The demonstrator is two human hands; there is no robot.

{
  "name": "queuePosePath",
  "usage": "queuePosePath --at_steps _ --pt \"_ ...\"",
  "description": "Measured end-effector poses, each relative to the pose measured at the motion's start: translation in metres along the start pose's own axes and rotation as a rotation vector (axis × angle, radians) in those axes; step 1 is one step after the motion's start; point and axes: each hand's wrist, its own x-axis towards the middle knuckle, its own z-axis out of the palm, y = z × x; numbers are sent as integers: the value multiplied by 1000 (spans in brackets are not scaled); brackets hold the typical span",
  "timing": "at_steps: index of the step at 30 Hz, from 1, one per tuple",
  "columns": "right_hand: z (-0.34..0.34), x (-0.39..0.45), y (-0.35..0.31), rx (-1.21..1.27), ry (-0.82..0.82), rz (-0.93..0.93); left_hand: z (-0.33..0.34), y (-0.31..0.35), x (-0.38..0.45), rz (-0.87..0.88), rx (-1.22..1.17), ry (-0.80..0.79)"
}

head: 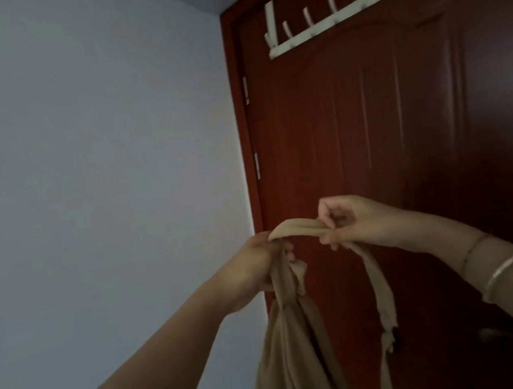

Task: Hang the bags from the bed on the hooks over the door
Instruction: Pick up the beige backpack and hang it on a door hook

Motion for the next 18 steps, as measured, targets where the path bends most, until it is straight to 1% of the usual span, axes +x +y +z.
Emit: queuePosePath --at_steps 2,5,8,10,12,14,15,16,17,18 --pt "-16 21 12 -167 171 1 -3 13 38 0 -45 -45" --pt "-46 56 29 -497 404 -25 -12 35 94 72 -156 -108" --pt "-73 91 41 -710 556 -109 -35 56 144 196 -281 -201" --pt "-87 116 45 -833 621 -178 -50 71 170 301 -241 -252" --pt "-103 148 54 -997 655 -231 -66 81 207 426 -93 -215" --pt "-120 177 65 -1092 636 -207 -81 90 239 517 19 -131" --pt "-135 199 69 -1110 622 -189 -92 101 262 572 54 -68" --pt "-139 205 70 -1094 605 -145 -98 107 269 580 90 -4" --pt "-145 214 71 -1047 589 -115 -104 114 278 592 141 78" --pt "-158 233 77 -990 595 -130 -114 120 300 622 191 160"
